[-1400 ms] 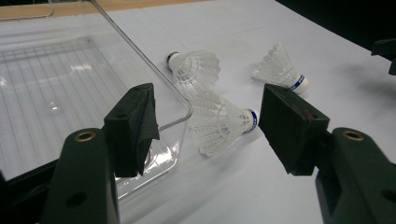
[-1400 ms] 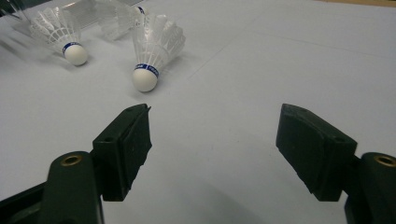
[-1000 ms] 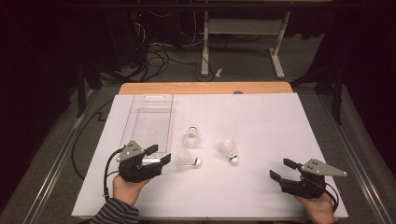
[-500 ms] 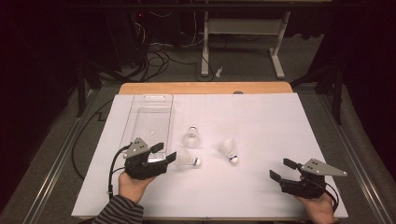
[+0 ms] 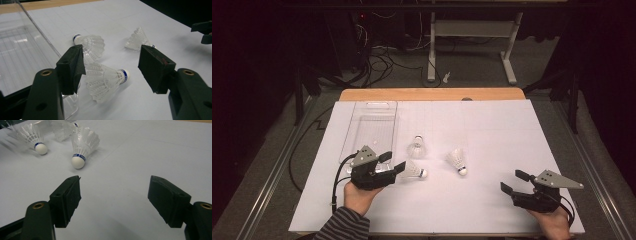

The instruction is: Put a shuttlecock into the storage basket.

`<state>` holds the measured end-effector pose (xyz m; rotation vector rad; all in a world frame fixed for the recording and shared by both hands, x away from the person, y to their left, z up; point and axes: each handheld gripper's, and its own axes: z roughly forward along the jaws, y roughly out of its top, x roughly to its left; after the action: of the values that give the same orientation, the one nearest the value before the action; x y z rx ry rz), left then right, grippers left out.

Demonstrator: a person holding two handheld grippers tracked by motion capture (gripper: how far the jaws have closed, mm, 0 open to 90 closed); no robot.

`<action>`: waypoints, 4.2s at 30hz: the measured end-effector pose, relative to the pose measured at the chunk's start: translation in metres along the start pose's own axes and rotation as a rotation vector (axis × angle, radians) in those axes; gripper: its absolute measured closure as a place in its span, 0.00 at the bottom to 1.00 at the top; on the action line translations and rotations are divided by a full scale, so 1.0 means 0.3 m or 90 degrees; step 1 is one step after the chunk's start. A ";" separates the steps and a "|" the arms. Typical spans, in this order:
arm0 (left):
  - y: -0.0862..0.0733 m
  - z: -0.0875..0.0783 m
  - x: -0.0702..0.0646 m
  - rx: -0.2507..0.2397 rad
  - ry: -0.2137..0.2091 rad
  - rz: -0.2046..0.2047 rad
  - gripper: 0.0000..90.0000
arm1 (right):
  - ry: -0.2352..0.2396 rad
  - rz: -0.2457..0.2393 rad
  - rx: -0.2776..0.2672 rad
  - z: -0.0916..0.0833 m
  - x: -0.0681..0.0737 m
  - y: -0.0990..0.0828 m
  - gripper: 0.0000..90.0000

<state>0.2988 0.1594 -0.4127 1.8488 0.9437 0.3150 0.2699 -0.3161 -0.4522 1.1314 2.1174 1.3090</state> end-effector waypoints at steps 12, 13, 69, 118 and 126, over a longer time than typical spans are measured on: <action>0.012 0.027 -0.004 0.005 -0.003 -0.002 0.42 | 0.001 0.001 0.000 0.000 0.000 0.000 0.30; 0.013 0.030 -0.004 0.006 -0.003 -0.002 0.42 | 0.001 0.001 0.000 0.000 0.000 0.000 0.30; 0.130 0.082 -0.019 0.226 0.037 -0.011 0.53 | 0.004 -0.002 0.004 0.003 0.002 0.000 0.30; 0.137 0.177 -0.027 0.388 0.038 -0.014 0.57 | 0.006 -0.006 0.007 0.006 0.003 0.000 0.30; 0.124 0.190 -0.018 0.398 0.032 -0.024 0.60 | 0.006 -0.007 0.008 0.006 0.003 0.000 0.30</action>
<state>0.3460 0.1103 -0.4064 2.3884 1.2024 0.0382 0.2706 -0.3144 -0.4531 1.1184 2.1387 1.3002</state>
